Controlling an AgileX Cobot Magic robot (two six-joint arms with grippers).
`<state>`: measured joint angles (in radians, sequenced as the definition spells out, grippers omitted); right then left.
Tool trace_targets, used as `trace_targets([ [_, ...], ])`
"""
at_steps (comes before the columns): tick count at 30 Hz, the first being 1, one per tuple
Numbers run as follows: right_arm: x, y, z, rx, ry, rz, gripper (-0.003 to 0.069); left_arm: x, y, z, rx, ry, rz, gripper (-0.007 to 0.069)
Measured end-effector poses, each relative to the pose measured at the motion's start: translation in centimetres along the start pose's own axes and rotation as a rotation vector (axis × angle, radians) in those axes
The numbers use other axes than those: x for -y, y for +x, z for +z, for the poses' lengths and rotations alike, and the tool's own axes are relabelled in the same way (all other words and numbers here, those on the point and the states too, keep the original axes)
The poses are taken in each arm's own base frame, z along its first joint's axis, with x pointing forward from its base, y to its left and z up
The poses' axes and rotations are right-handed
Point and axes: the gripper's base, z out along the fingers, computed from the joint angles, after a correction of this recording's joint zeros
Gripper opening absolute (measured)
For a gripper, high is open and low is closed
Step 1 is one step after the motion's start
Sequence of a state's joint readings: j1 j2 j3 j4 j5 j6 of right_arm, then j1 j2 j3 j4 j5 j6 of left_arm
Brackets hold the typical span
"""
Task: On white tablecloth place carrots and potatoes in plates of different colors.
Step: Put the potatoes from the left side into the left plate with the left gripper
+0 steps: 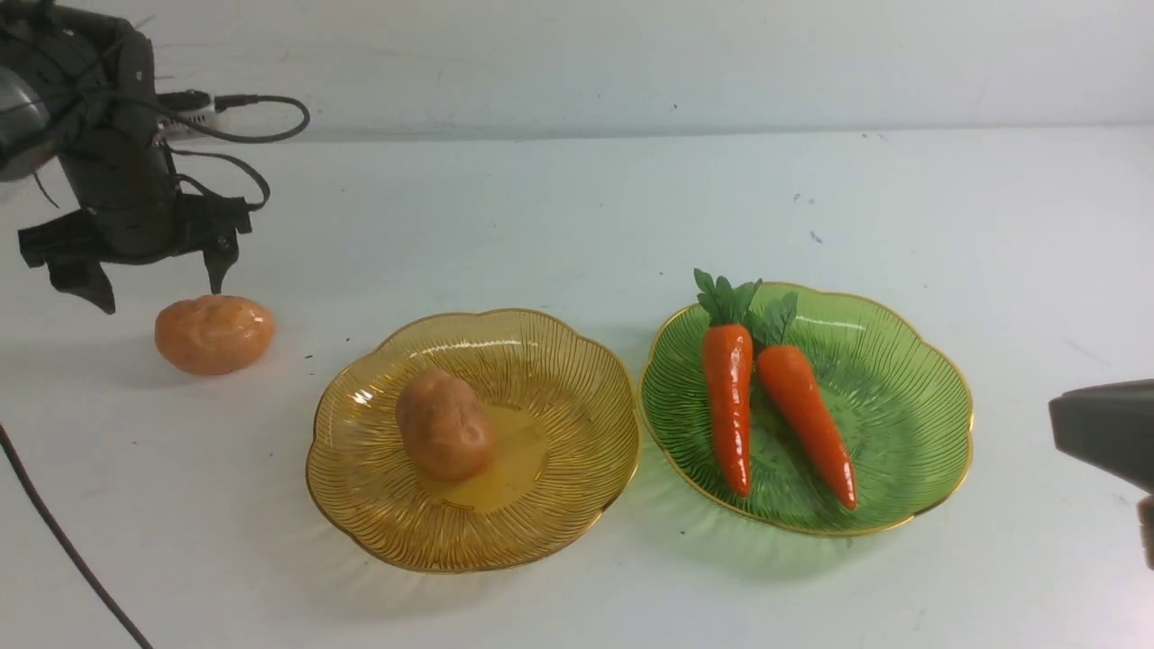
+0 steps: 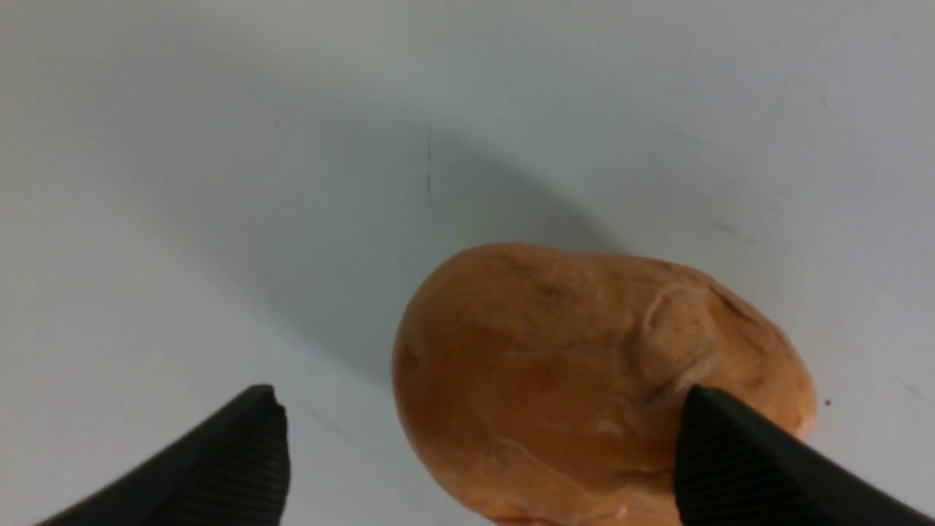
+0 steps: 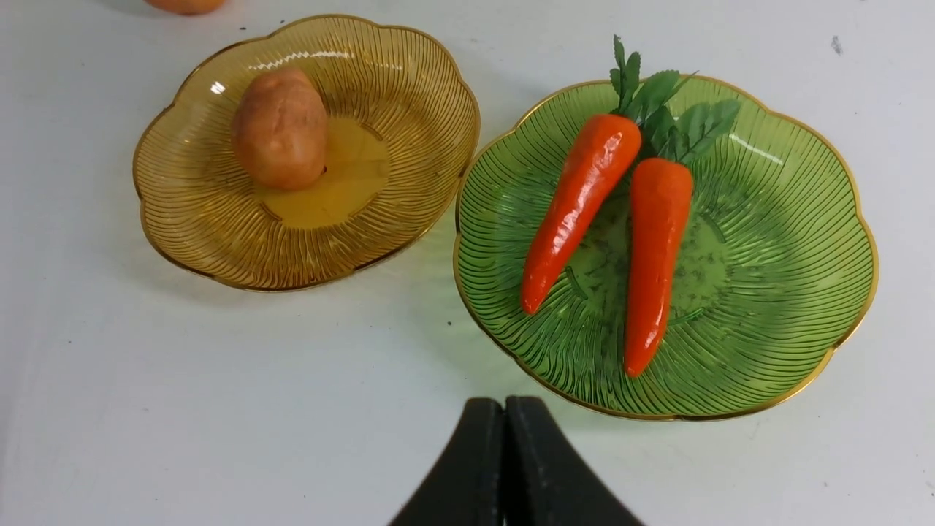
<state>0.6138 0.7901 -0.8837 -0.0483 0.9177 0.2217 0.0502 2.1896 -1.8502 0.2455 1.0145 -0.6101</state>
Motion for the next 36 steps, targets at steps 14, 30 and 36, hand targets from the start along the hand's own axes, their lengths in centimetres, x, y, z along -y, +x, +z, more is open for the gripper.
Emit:
trace_targets([
  [14,0.0,0.0,0.0,-0.001,0.000,0.001,-0.0015,0.2,-1.0,-1.0,0.014,-0.001,0.260,0.0615],
  [30,0.0,0.0,0.0,0.000,0.000,0.006,-0.0015,1.8,0.6,-2.1,-0.097,-0.009,0.751,0.0608],
  [36,0.0,0.0,0.0,0.000,0.000,0.008,-0.0015,3.3,1.1,-2.5,-0.069,0.008,0.970,0.0608],
])
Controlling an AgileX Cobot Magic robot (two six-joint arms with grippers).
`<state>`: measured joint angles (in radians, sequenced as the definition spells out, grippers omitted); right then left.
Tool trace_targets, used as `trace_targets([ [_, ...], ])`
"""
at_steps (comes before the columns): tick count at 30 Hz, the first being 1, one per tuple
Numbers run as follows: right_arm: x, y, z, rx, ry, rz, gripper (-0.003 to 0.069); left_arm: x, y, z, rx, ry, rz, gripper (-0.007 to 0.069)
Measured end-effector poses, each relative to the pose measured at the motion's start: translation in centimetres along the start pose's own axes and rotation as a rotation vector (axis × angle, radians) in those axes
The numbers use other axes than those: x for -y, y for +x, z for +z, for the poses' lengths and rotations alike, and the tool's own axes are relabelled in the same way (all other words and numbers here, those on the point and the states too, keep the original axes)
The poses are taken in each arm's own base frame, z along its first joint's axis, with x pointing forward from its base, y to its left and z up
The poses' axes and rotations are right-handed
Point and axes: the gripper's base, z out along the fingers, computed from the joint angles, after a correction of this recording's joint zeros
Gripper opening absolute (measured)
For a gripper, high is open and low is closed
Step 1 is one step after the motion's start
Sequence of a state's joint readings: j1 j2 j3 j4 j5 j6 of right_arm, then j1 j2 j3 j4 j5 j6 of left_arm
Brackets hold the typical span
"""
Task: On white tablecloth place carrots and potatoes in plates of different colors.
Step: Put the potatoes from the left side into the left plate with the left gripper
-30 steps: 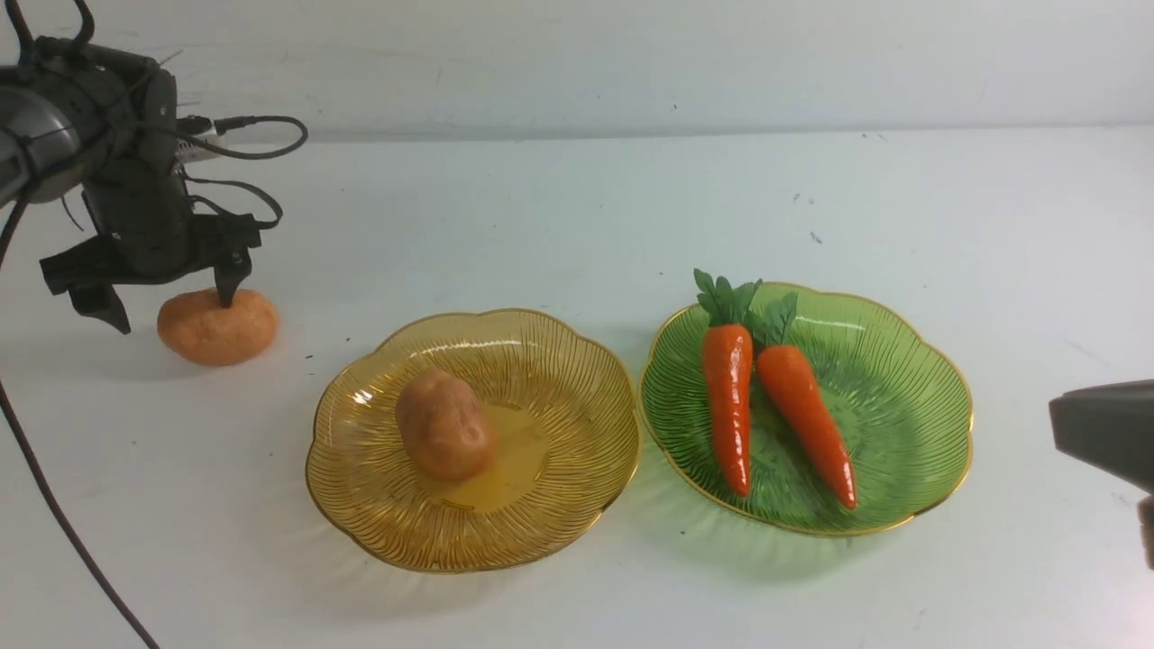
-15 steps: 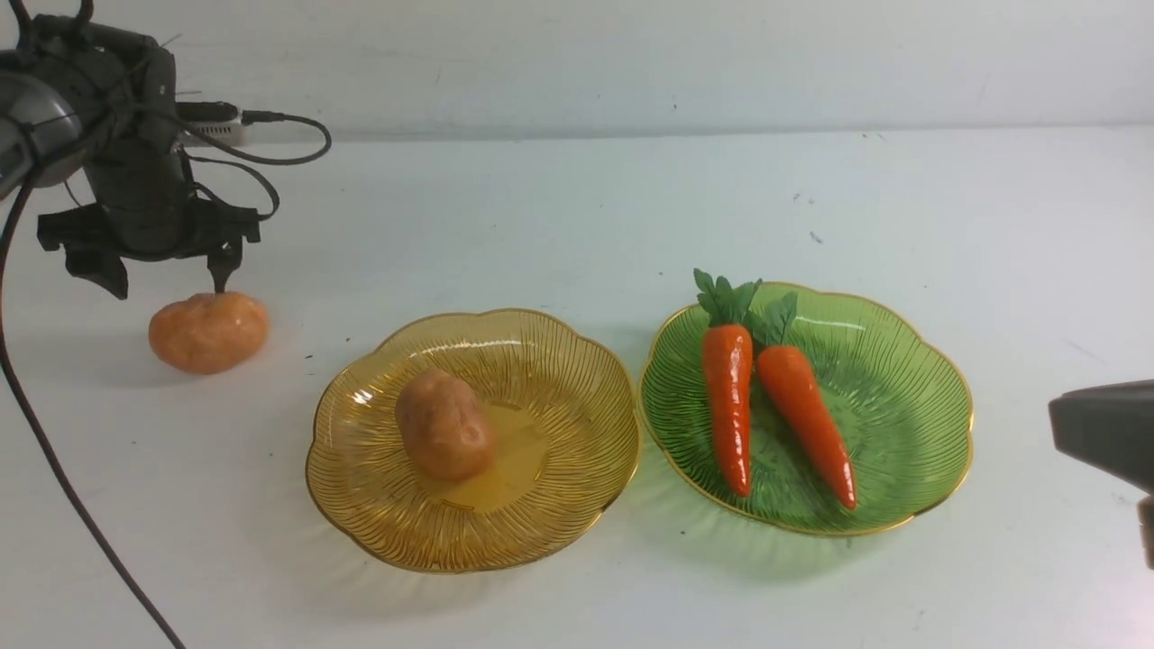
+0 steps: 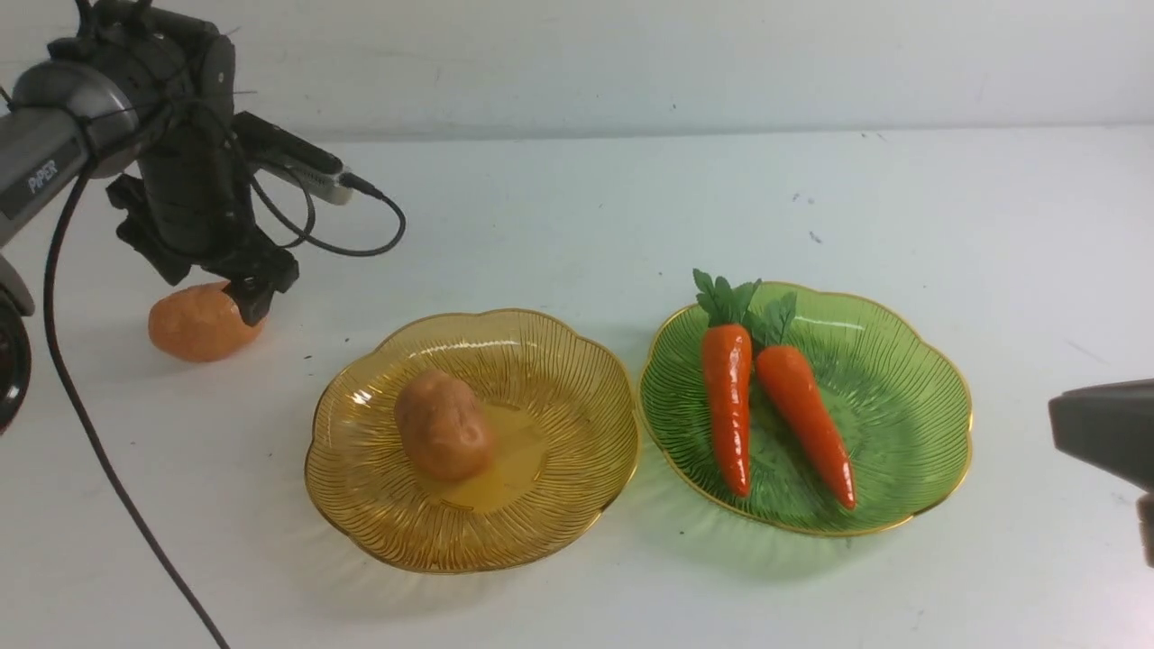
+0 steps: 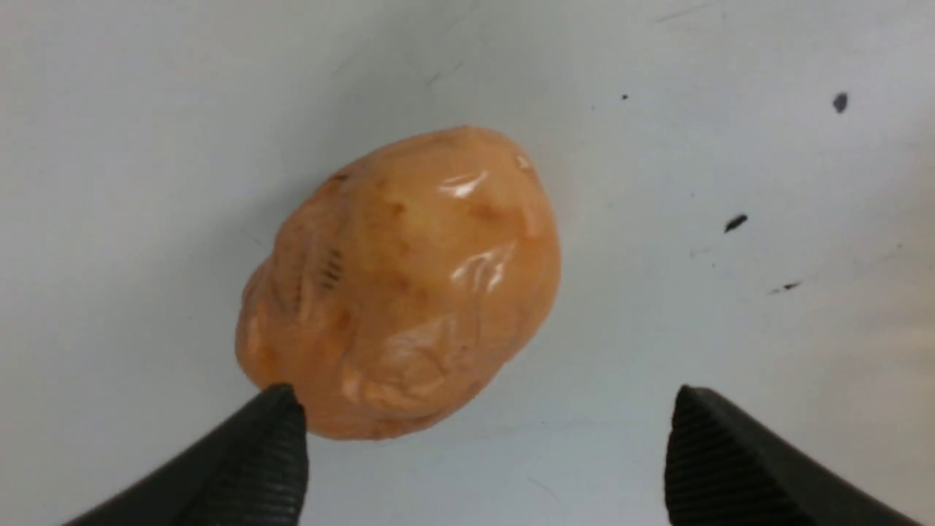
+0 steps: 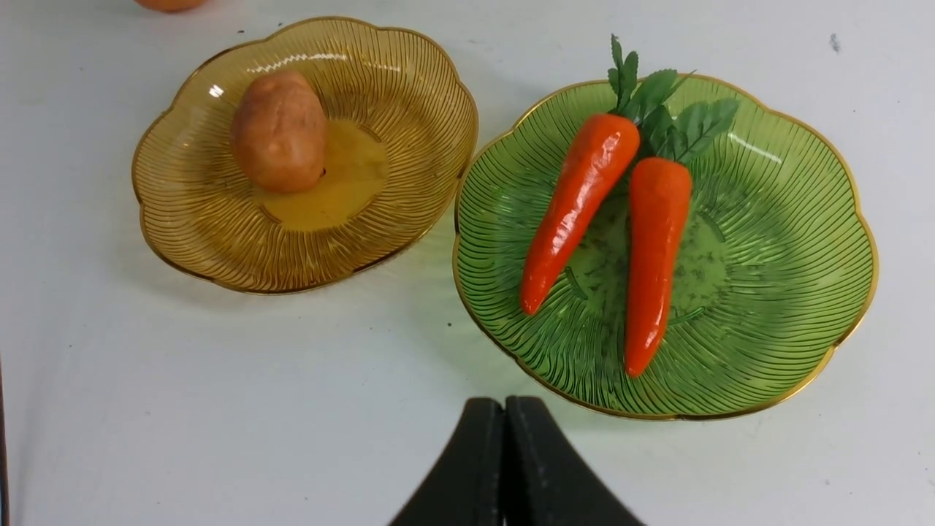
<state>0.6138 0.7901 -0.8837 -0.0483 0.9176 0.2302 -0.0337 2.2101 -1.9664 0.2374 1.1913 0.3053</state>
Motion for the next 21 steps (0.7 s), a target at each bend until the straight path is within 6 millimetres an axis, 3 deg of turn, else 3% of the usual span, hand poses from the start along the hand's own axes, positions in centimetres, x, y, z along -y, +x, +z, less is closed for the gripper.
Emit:
trace_targets([
  [5,0.0,0.0,0.0,0.000,0.000,0.008,-0.0015,-0.3,-0.1,0.8,-0.014,-0.044,0.076,0.0608],
  [15,0.0,0.0,0.0,0.000,0.001,0.015,-0.0015,0.0,-0.6,6.4,-0.071,-0.102,0.194,0.0604],
  [18,0.0,0.0,0.0,0.001,0.000,0.015,-0.0015,-0.1,-0.6,6.6,-0.077,-0.111,0.200,0.0563],
  [21,0.0,0.0,0.0,0.001,0.000,0.017,-0.0015,-0.1,-0.8,6.5,-0.079,-0.113,0.199,0.0465],
])
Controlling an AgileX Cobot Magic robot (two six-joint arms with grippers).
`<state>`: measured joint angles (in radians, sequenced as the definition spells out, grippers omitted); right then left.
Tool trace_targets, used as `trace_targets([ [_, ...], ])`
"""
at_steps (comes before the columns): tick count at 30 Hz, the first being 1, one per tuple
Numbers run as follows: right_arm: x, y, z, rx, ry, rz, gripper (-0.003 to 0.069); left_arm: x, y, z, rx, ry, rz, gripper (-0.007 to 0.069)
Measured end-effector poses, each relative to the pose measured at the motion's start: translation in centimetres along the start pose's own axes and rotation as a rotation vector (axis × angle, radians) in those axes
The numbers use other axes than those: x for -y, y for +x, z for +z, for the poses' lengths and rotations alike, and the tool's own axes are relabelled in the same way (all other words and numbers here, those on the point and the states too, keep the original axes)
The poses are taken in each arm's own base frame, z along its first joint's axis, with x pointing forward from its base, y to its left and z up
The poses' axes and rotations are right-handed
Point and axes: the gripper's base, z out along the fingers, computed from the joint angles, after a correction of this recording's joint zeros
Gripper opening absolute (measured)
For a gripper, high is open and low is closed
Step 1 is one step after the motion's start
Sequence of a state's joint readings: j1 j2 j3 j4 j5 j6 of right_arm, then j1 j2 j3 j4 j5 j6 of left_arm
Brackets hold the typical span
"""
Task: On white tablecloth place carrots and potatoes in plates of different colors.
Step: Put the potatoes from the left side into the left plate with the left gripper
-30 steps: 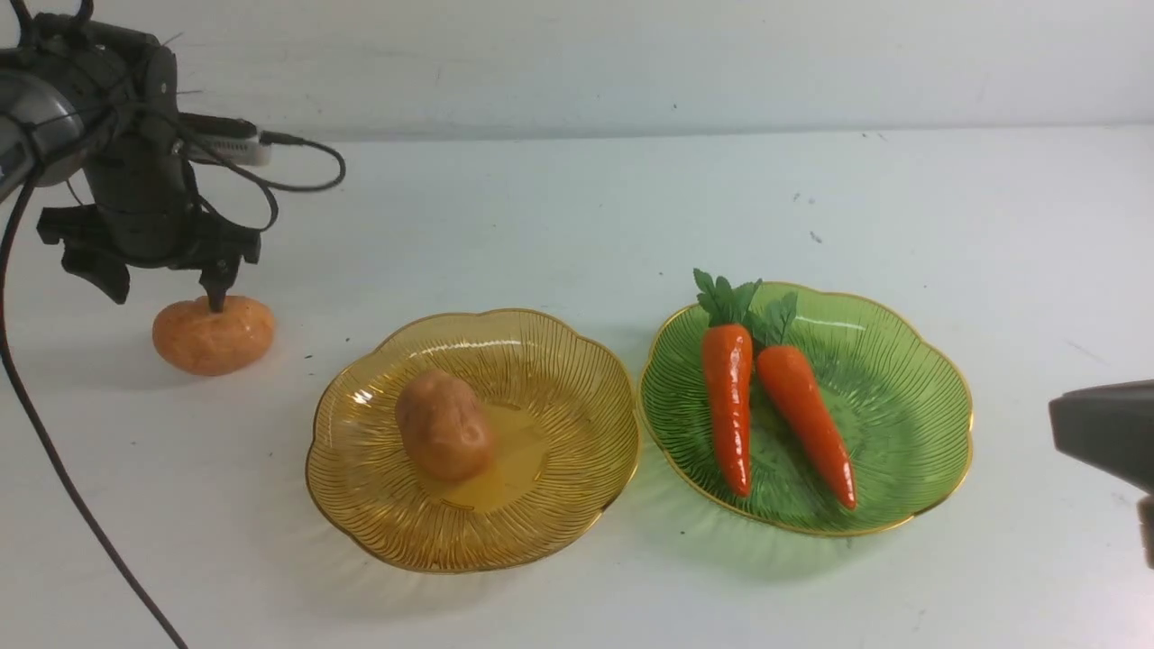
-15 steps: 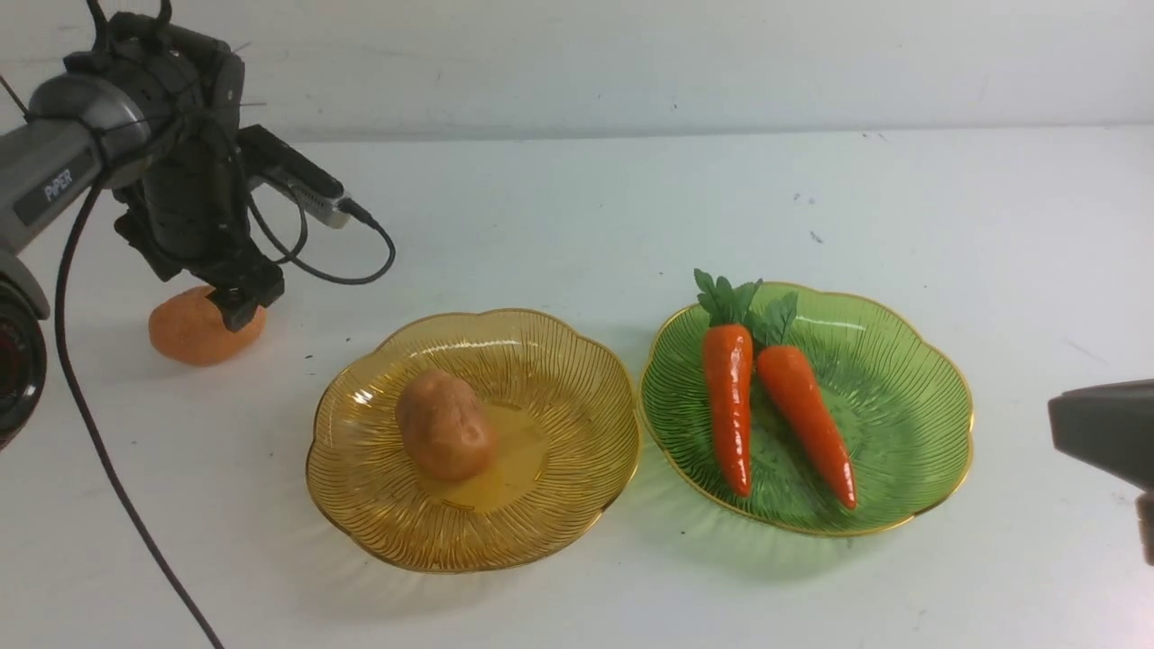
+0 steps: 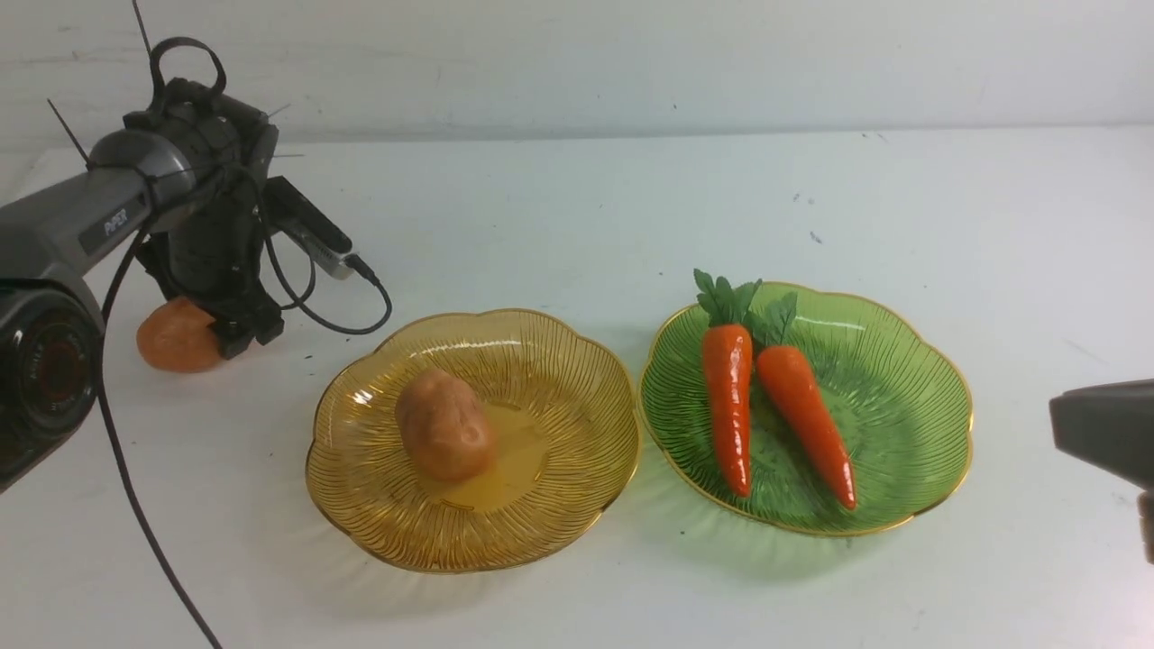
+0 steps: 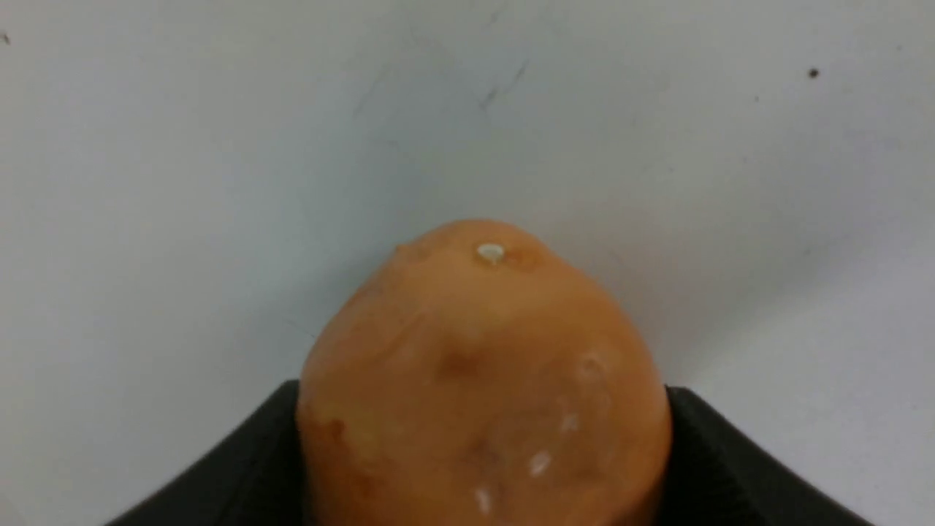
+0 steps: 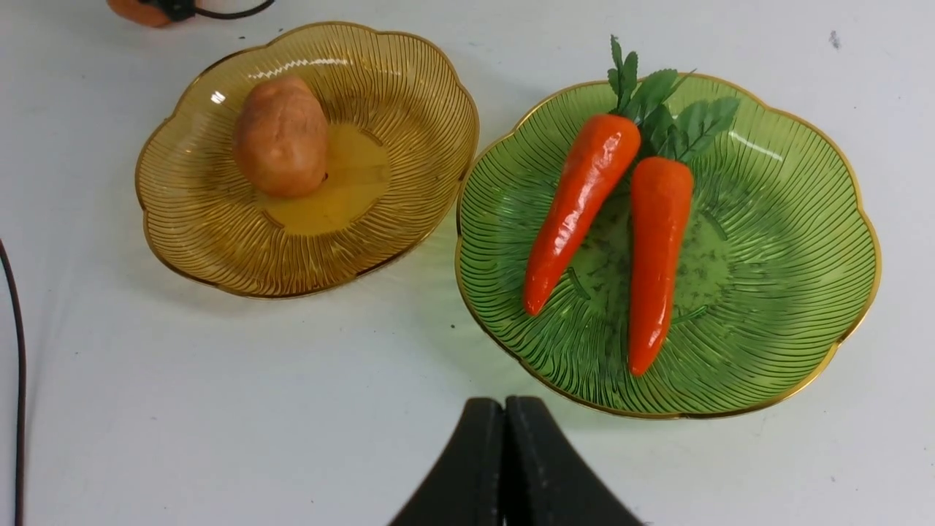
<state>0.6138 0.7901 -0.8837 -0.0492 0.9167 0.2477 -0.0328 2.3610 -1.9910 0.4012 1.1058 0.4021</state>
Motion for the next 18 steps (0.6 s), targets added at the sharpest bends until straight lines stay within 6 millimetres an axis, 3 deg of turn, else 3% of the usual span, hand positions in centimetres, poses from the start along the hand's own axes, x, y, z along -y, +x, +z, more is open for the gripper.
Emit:
trace_targets([
  [5,0.0,0.0,0.0,0.000,0.000,0.001,-0.0015,-0.3,-0.1,-0.6,-0.019,0.017,-0.020,0.0405],
  [7,0.0,0.0,0.0,0.001,0.002,-0.001,-0.0015,-1.0,-0.6,-2.3,0.008,0.019,-0.054,0.0402],
  [10,0.1,0.0,0.0,0.004,0.010,-0.009,-0.0015,-2.0,-0.9,-7.5,0.160,0.061,-0.206,0.0402],
  [11,0.1,0.0,0.0,0.004,0.012,-0.011,-0.0015,-2.1,-0.8,-8.4,0.184,0.078,-0.231,0.0402],
  [12,0.2,-0.1,0.0,0.008,0.026,-0.024,-0.0015,-1.8,-0.1,-12.4,0.288,0.191,-0.340,0.0402],
  [13,0.3,-0.1,0.0,0.010,0.033,-0.030,-0.0015,-1.4,0.5,-14.2,0.327,0.251,-0.380,0.0402],
  [15,0.4,-0.1,0.0,0.012,0.047,-0.032,-0.0015,0.6,2.0,-17.5,0.381,0.404,-0.434,0.0401],
  [16,0.4,-0.1,0.0,0.013,0.049,-0.031,-0.0015,0.7,2.1,-18.1,0.394,0.414,-0.437,0.0401],
  [18,0.5,-0.1,0.0,0.014,0.052,-0.016,-0.0015,3.6,3.2,-20.4,0.404,0.527,-0.419,0.0401],
])
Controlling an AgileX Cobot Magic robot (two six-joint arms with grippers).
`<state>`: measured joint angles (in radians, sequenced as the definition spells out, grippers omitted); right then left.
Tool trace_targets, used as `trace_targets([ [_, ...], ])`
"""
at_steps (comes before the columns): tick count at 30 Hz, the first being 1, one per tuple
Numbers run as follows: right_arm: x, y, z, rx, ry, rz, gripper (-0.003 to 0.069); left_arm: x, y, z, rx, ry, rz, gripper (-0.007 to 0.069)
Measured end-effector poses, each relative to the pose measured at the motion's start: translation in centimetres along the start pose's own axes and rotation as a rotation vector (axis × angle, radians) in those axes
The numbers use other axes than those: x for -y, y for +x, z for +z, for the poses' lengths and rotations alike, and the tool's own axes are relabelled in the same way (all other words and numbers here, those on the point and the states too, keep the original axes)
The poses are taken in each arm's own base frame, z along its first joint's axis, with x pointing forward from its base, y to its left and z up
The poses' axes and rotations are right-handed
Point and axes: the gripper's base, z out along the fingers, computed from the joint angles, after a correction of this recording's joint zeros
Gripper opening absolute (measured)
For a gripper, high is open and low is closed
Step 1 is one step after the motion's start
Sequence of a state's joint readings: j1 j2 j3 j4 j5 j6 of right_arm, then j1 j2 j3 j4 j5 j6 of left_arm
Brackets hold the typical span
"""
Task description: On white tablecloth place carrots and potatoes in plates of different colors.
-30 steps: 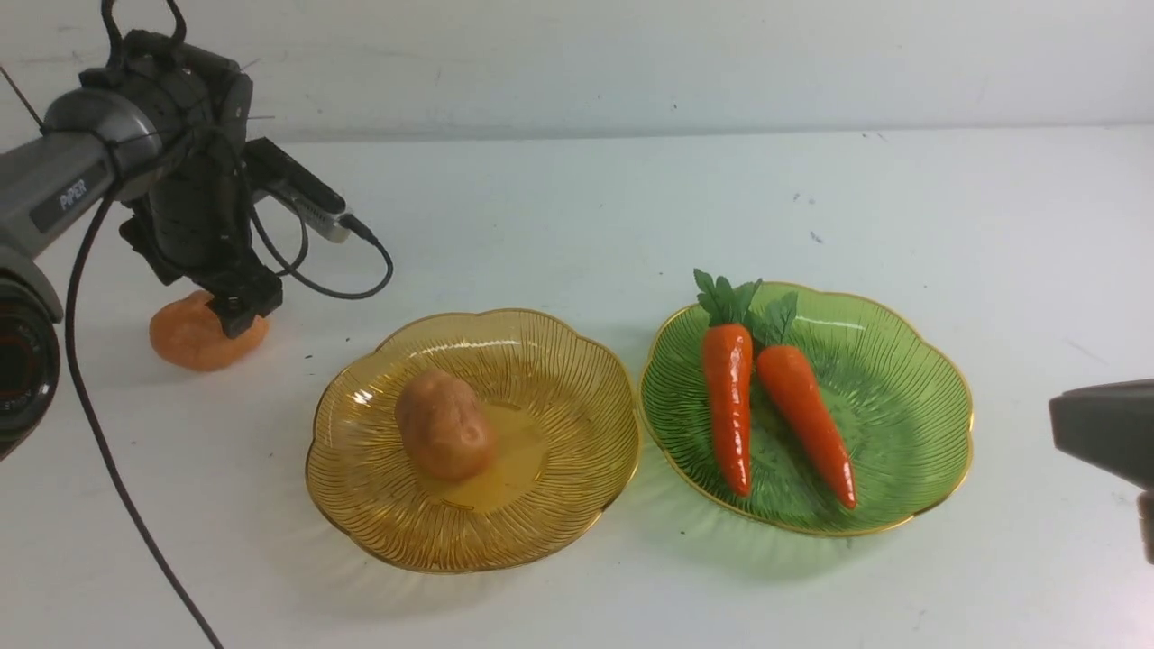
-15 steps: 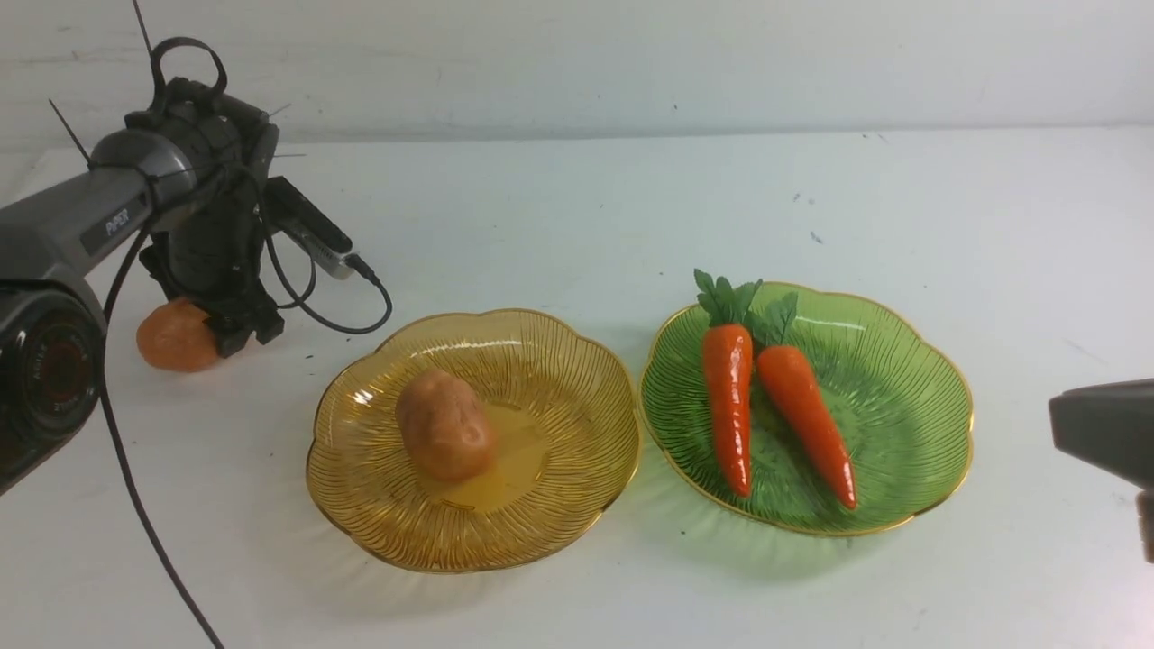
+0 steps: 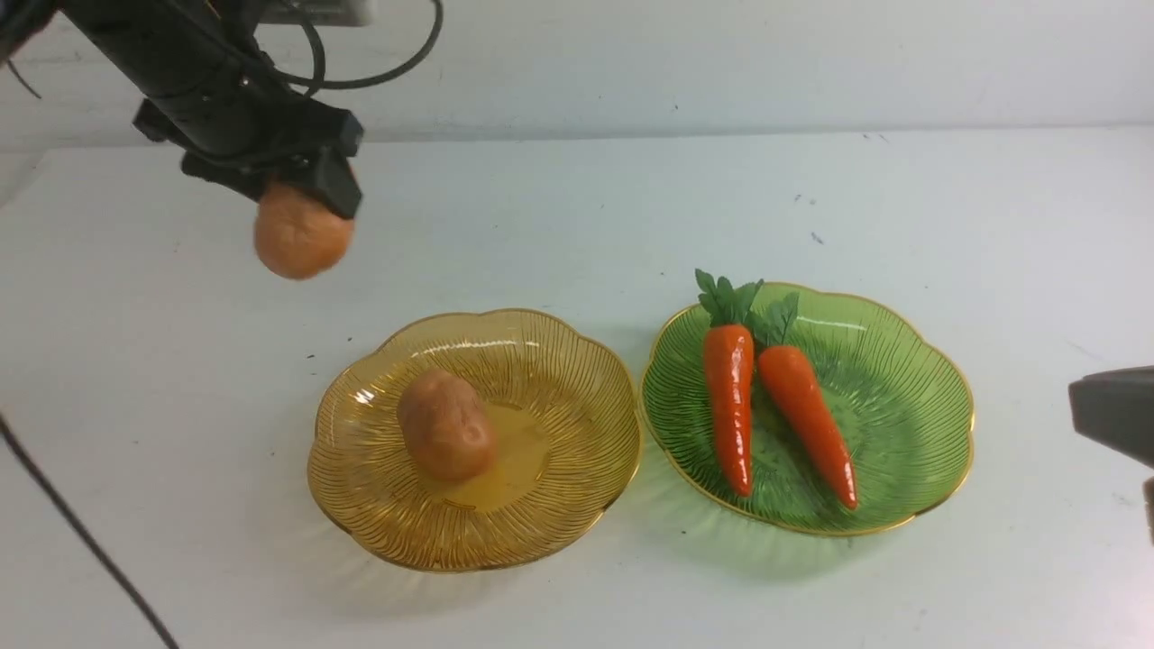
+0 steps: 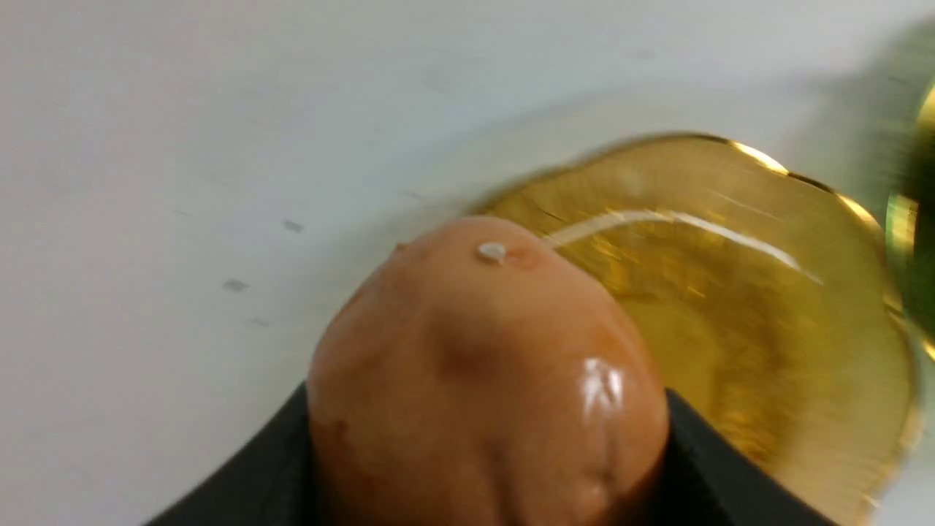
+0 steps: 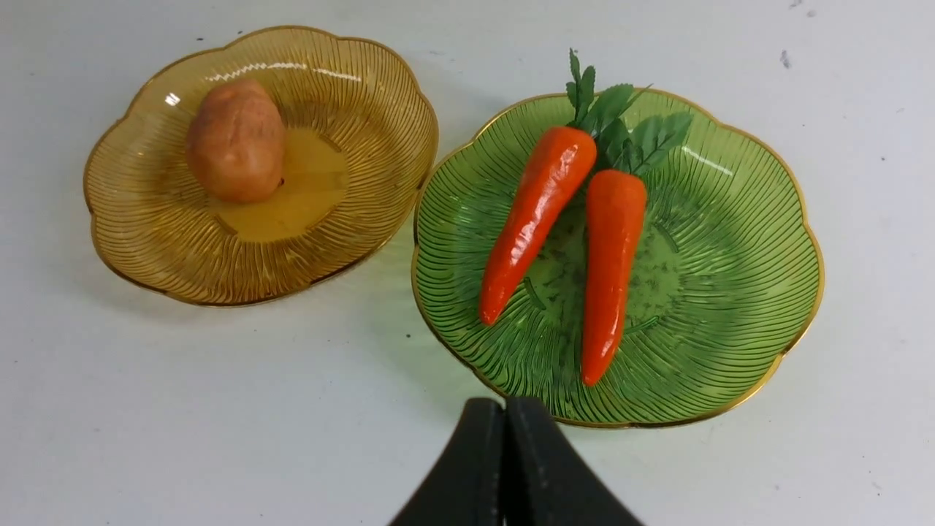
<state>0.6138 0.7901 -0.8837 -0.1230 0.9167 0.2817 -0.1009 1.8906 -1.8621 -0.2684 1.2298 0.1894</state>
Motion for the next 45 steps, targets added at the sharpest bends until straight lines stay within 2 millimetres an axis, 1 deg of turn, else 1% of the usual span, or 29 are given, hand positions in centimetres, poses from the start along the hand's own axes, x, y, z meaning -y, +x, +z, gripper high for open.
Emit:
trace_targets([
  [1,0.0,0.0,0.0,0.000,0.000,0.004,-0.0015,1.1,0.6,0.0,-0.019,0.025,0.008,0.0401],
  [3,0.0,0.0,0.0,0.001,0.000,0.010,-0.0015,2.7,1.6,0.4,-0.056,0.049,0.032,0.0401],
  [4,0.0,0.0,0.0,0.003,-0.001,0.012,-0.0015,3.9,2.1,0.9,-0.082,0.062,0.058,0.0402],
  [5,0.0,-0.1,0.0,0.008,-0.002,0.012,-0.0015,5.7,2.5,1.7,-0.103,0.073,0.099,0.0402],
  [6,0.0,-0.1,0.0,0.011,-0.002,0.014,-0.0015,6.8,2.6,2.6,-0.106,0.077,0.126,0.0405],
  [7,0.0,-0.1,0.0,0.012,-0.002,0.014,-0.0015,8.6,2.6,3.9,-0.099,0.085,0.164,0.0407],
  [10,0.0,-0.1,0.0,0.012,-0.001,0.015,-0.0015,10.8,2.4,6.5,-0.071,0.054,0.235,0.0447],
  [12,0.0,-0.1,0.0,0.012,-0.001,0.017,-0.0015,11.3,2.5,8.2,-0.080,0.018,0.255,0.0476],
  [14,0.0,-0.1,0.0,0.012,-0.001,0.018,-0.0015,11.6,2.7,10.0,-0.102,-0.012,0.240,0.0517],
  [17,0.0,-0.1,0.0,0.013,-0.001,0.018,-0.0015,11.8,2.9,11.5,-0.115,-0.028,0.189,0.0587],
  [20,0.0,0.1,0.0,-0.009,0.003,0.020,-0.0015,11.8,2.9,11.7,-0.116,-0.031,0.172,0.0628],
  [24,0.1,0.3,0.0,-0.034,0.009,0.023,-0.0015,11.8,2.8,11.5,-0.113,-0.032,0.158,0.0629],
  [26,0.2,0.5,0.0,-0.056,0.017,0.023,-0.0015,11.9,2.6,11.1,-0.119,-0.032,0.151,0.0598],
  [28,0.3,0.7,-0.3,-0.081,0.032,0.019,-0.0015,12.1,2.3,10.4,-0.132,-0.032,0.150,0.0535],
  [30,0.5,0.7,-0.9,-0.092,0.048,0.014,-0.0015,12.2,2.0,9.7,-0.147,-0.034,0.153,0.0449],
  [32,0.9,1.0,-2.0,-0.097,0.075,0.006,-0.0015,12.4,1.6,8.5,-0.163,-0.041,0.162,0.0312],
  [33,1.3,1.2,-3.1,-0.092,0.099,-0.002,-0.0015,12.5,1.1,7.6,-0.149,-0.046,0.176,0.0209],
  [34,1.7,1.8,-4.1,-0.090,0.119,-0.004,-0.0015,12.6,0.7,6.7,-0.125,-0.053,0.195,0.0122],
  [35,2.2,2.4,-5.3,-0.076,0.141,-0.006,-0.0015,12.7,0.5,6.0,-0.107,-0.056,0.208,0.0064],
  [36,2.6,3.2,-6.7,-0.035,0.155,-0.002,-0.0015,12.7,0.4,5.2,-0.089,-0.059,0.231,0.0027],
  [37,3.1,4.5,-8.0,0.018,0.160,0.015,-0.0015,12.7,0.3,4.5,-0.075,-0.064,0.245,0.0010],
  [38,3.3,5.3,-8.4,0.060,0.150,0.026,-0.0015,12.8,0.3,4.1,-0.065,-0.065,0.251,0.0004],
  [39,3.4,6.3,-8.2,0.103,0.130,0.031,-0.0015,12.8,0.3,3.9,-0.061,-0.066,0.255,-0.0001],
  [40,3.4,6.7,-8.4,0.165,0.106,0.033,-0.0015,12.8,0.3,3.7,-0.059,-0.066,0.256,-0.0003],
  [42,3.2,7.8,-7.3,0.253,0.058,0.020,-0.0015,12.8,0.3,3.7,-0.060,-0.067,0.256,-0.0003],
  [45,2.6,8.7,-5.1,0.373,-0.012,-0.018,-0.0015,12.8,0.3,3.7,-0.065,-0.067,0.258,-0.0003],
])
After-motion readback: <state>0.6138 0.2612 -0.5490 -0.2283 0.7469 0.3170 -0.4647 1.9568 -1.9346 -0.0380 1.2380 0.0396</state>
